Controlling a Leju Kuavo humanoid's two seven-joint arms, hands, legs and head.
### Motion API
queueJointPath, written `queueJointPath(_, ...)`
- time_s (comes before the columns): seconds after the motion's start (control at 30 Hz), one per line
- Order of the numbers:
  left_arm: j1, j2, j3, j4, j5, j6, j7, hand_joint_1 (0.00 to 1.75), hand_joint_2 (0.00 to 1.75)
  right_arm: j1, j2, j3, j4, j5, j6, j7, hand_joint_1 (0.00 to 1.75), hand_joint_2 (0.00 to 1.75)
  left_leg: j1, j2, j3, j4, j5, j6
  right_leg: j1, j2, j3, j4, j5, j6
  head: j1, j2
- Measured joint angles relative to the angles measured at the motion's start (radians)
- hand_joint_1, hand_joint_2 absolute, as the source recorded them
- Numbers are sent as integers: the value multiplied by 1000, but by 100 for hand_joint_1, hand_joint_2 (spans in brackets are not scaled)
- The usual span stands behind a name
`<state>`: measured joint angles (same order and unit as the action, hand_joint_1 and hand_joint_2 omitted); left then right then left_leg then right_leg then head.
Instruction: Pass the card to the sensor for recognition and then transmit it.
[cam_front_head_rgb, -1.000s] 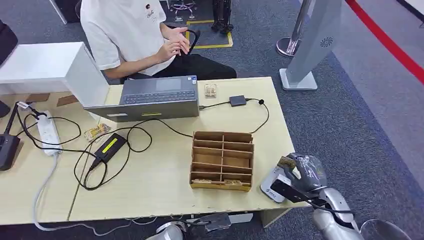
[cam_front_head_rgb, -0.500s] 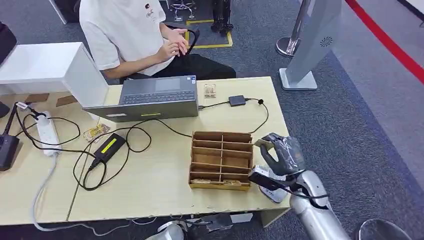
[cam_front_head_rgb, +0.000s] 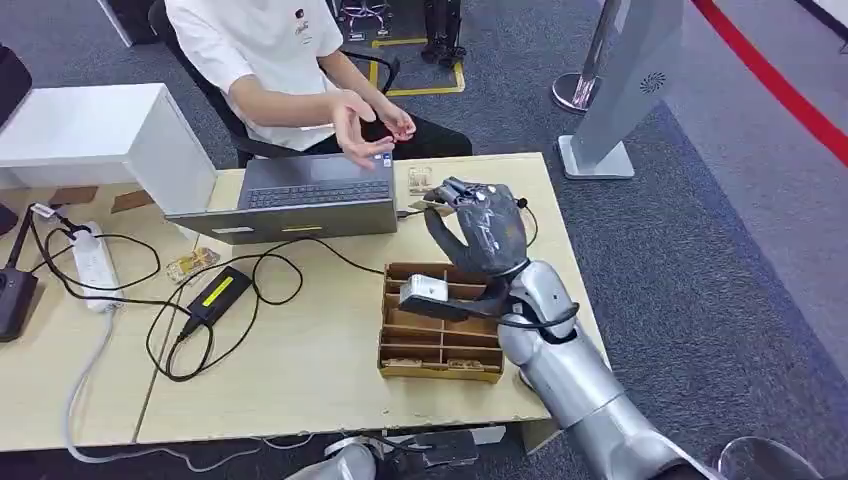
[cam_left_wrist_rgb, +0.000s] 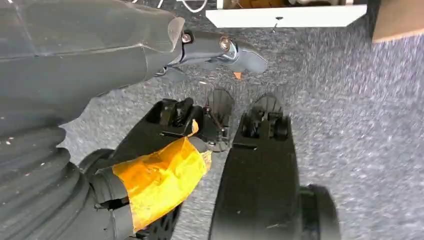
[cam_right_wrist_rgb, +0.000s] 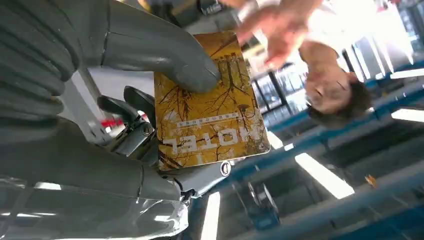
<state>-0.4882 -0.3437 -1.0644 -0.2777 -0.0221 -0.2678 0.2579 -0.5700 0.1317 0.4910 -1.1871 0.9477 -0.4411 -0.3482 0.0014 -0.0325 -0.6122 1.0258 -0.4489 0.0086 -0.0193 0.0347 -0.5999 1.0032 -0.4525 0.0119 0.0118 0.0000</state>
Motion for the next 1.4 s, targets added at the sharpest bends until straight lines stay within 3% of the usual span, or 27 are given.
queueJointPath(0.13,-13,-3,-84,-21,13,-31,2,0,175,-120,84,74,95,137,-86,112,175,175,0,0,0,0,1,-1,0,-1,-1,0,0,-1,0,0)
queueJointPath(0.3,-28,-5,-181,-47,14,-63,2,0,175,-251,159,117,260,237,-143,210,175,175,0,-1,0,0,1,-2,0,-1,0,0,1,-1,0,0)
queueJointPath(0.43,-37,-5,-233,-62,16,-63,2,0,175,-304,191,124,367,246,-171,212,175,175,0,-1,0,0,1,-2,0,-2,0,0,1,-1,0,0)
queueJointPath(0.7,-43,-9,-272,-68,16,-64,2,0,175,-334,210,127,441,247,-175,214,175,175,0,-3,-2,0,1,-2,0,-4,-1,0,1,-1,0,0)
queueJointPath(0.93,-51,-12,-311,-76,-2,-93,-5,0,175,-368,217,130,536,260,-171,285,175,175,0,-6,-3,0,1,-2,0,-5,-1,0,0,-1,0,0)
queueJointPath(1.27,-59,-16,-351,-82,-26,-99,-14,0,175,-376,217,112,609,234,-173,264,175,175,0,-9,-5,0,1,-2,0,-8,-3,0,0,0,0,0)
queueJointPath(1.3,-59,-16,-353,-82,-29,-100,-16,0,175,-376,217,111,611,229,-171,264,0,175,0,-9,-6,0,1,-2,0,-8,-3,0,0,0,0,0)
queueJointPath(1.4,-60,-16,-358,-82,-32,-115,-20,0,175,-376,217,103,616,228,-169,260,0,175,0,-9,-6,0,1,-2,0,-8,-3,-1,0,0,0,0)
